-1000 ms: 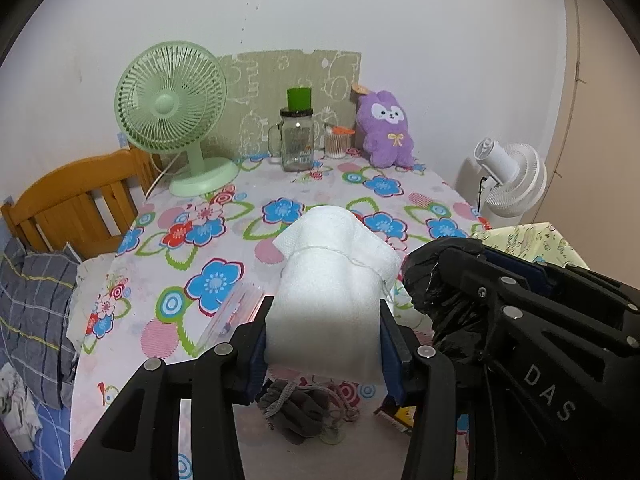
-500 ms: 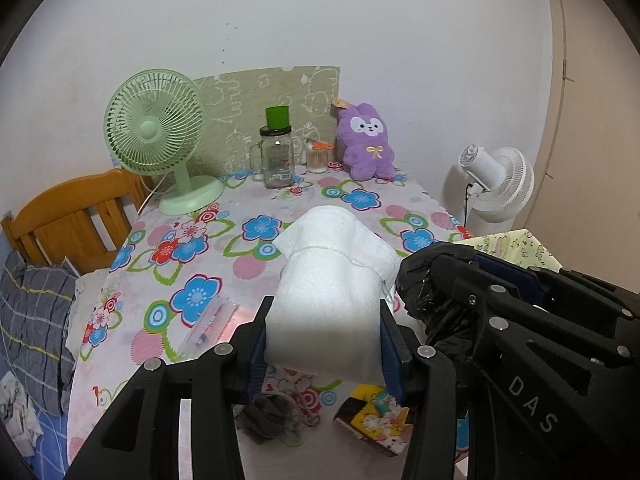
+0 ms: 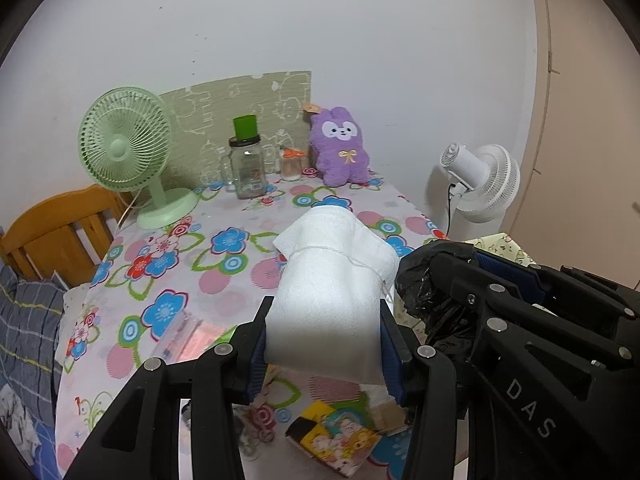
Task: Organize soft objects
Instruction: 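Carry the white cloth with the left tool while the right tool carries the black item to the patterned box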
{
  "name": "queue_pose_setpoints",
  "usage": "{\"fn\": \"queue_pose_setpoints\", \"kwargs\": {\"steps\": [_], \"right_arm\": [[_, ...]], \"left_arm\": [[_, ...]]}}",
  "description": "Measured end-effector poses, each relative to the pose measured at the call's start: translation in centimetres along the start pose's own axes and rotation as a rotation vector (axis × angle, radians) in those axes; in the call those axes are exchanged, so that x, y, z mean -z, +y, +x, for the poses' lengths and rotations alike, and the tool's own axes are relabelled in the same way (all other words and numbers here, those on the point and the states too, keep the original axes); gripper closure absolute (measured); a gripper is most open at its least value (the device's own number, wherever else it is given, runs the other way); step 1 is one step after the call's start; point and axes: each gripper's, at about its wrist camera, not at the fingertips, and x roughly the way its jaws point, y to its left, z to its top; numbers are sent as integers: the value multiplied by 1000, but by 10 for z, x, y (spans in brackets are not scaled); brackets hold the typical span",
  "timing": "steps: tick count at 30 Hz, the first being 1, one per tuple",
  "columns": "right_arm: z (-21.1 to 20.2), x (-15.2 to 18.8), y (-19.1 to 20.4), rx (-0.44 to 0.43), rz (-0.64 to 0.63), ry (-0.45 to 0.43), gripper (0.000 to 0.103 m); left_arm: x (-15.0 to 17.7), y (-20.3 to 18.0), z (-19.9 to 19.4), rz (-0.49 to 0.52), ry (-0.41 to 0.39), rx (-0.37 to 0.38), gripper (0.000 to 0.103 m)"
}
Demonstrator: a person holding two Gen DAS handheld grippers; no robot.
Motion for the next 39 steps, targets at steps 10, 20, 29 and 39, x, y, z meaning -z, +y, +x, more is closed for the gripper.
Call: {"fn": "queue_pose_setpoints", "kwargs": {"steps": [10,20,29,39], "right_arm": [[0,2,-34,36,28,-8,82],[1,5,-64,75,60,-12,82],[6,9,-88,119,94,-1,82],[21,16,-116,154,140,31,82]], "left_arm": [[-5,-32,12,30,5,31,55],[-8,-60,25,64,14,69,55],[-9,-81,41,97,37,108,55],[-4,-105,68,151,83,147,54]]}}
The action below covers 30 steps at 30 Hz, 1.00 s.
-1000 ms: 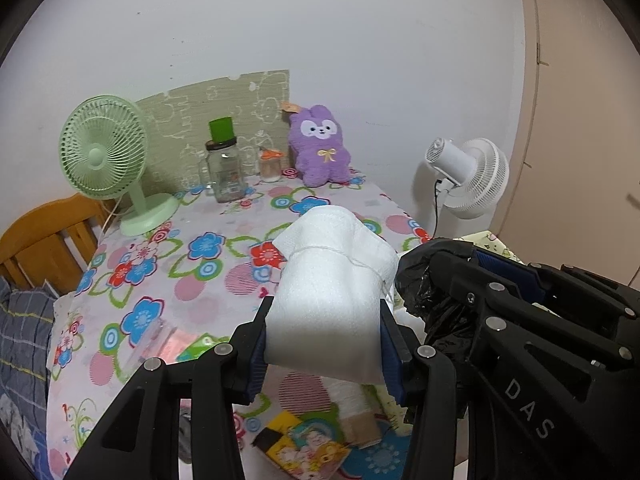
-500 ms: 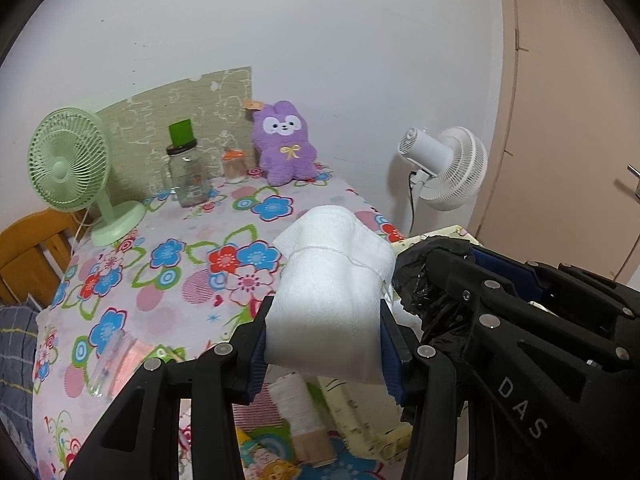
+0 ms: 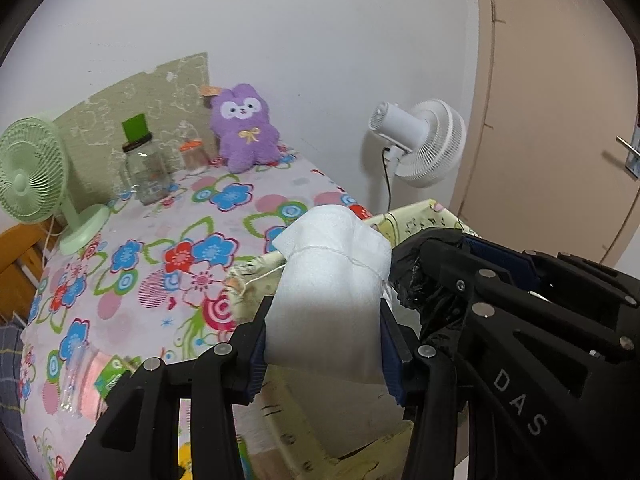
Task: Organize soft objects
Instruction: 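Carry the white cloth with the left tool while the right tool carries the black item to the patterned box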
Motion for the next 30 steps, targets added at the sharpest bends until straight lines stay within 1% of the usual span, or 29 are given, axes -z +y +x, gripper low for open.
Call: {"fn": "queue_pose_setpoints", "kwargs": {"steps": [6,10,12,13,15,17,20,21,22,23,24,25,30], "right_arm": [[12,-2,-12,25,19,20,82],[18,-5,-14,27,24,23,82],[21,-6,-15,24,29,28,82],[23,-7,-15,23,30,29,82],[25,-8,-16,13,40,29,81],[26,-9,-16,3,40,27,80],[28,-10,-15,6,38,34,74],[29,-10,-15,4,39,43,69],[30,-11,-15,2,42,47,61],[30,-10,-16,1,46,49,56],[29,-10,-16,0,52,48,45],[28,-10,-16,0,57,43,37],[21,-10,-13,15,62,25,30]], "left_arm": [[-3,-8,16,23,31,16,53],[-4,-8,24,20,69,31,47],[-5,-7,26,14,84,24,36],[-6,-7,26,14,84,22,34],[-6,-6,24,16,78,15,24],[-6,-6,23,13,88,8,19],[-6,-4,25,11,102,20,19],[-6,-4,26,11,103,23,18],[-6,-4,25,12,103,26,18],[-6,-4,25,13,101,26,17],[-6,-5,24,15,100,27,16],[-5,-4,23,15,99,27,15],[-5,-4,18,18,90,25,13]]}}
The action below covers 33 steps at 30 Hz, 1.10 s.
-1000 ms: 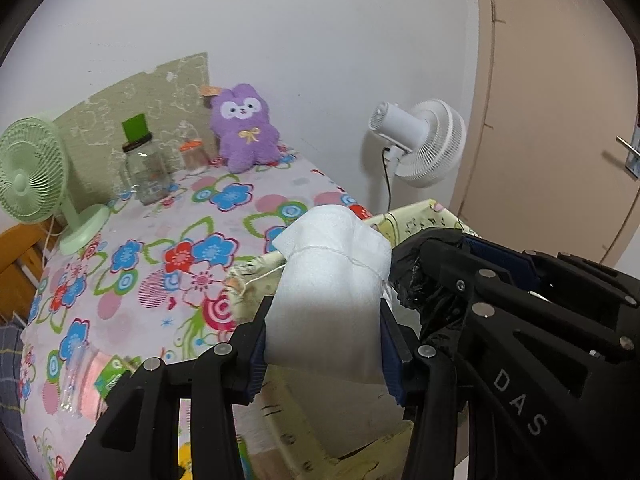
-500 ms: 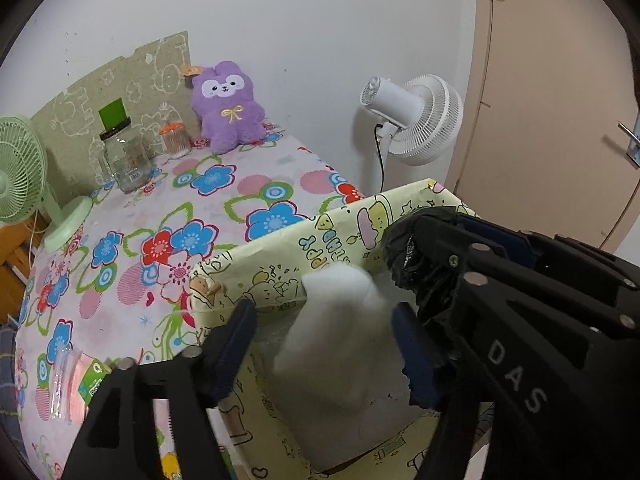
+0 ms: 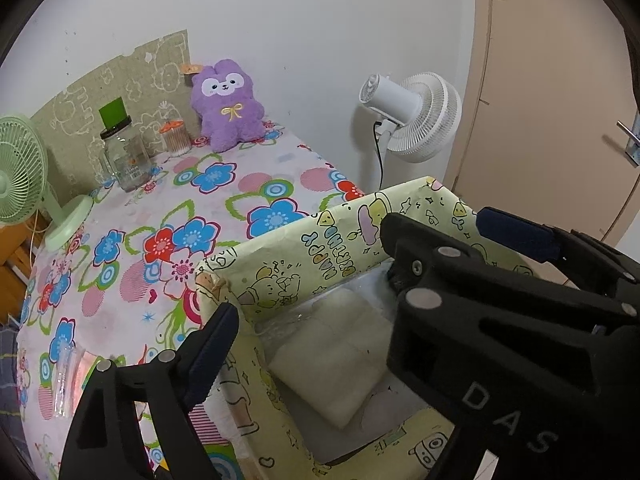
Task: Organize soft objects
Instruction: 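Carry the white cloth with the left tool while the right tool carries the black item to the patterned box, then open the left tool over the box while the right tool releases the black item inside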
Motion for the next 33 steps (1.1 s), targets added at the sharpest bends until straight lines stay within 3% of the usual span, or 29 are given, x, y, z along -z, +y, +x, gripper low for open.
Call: {"fn": "queue_pose_setpoints", "kwargs": {"steps": [5,7,26,33], "right_arm": [[-8,0,3,0,-2,-10,25],[-13,2,6,11,-7,-17,17],[-64,21,43,37,-55,-100,15],[-76,30,62,27,-86,-119,15]], "left_arm": [[2,1,-11,0,-25,-9,12],[2,2,-17,0,-34,-8,12],[26,19,-69,-18,-119,-5,11],[37,31,-85,-50,-149,-42,6]]}}
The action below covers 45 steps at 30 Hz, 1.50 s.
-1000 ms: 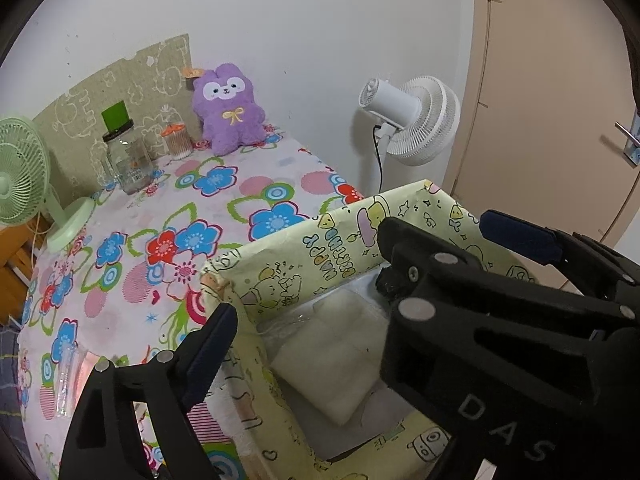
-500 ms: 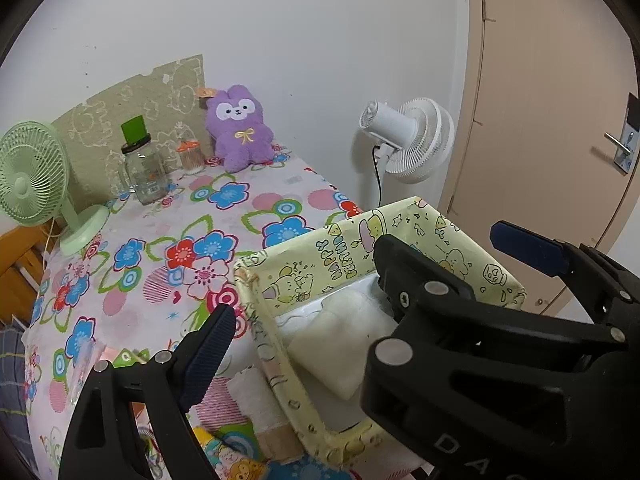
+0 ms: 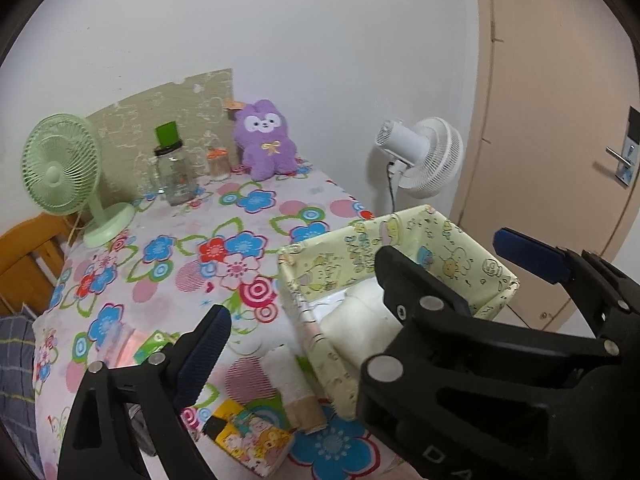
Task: Organize soft objects
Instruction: 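Open the left tool over the box while the right tool releases the black item inside, then withdraw both tools from the box back over the table items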
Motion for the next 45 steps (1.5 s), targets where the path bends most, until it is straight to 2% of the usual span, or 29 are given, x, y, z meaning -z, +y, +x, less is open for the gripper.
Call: {"fn": "queue_pose_setpoints", "kwargs": {"steps": [4,26,32,38,45], "right_arm": [[-7,4,8,-7,-6,-13,10],[-29,30,68,-46,-56,-65,3],[-31,37,83,-27,-85,-98,1],[-20,50,95,-94,-88,-57,0],[-9,67,107,-125,-93,-17,0]], "left_arm": [[5,8,-8,-14,-11,-9,5],[43,59,-37,-86,-35,-69,0],[57,72,-42,-88,-51,-121,0],[72,88,-41,-106,-48,-153,0],[89,101,-33,-120,-40,-169,0]]}}
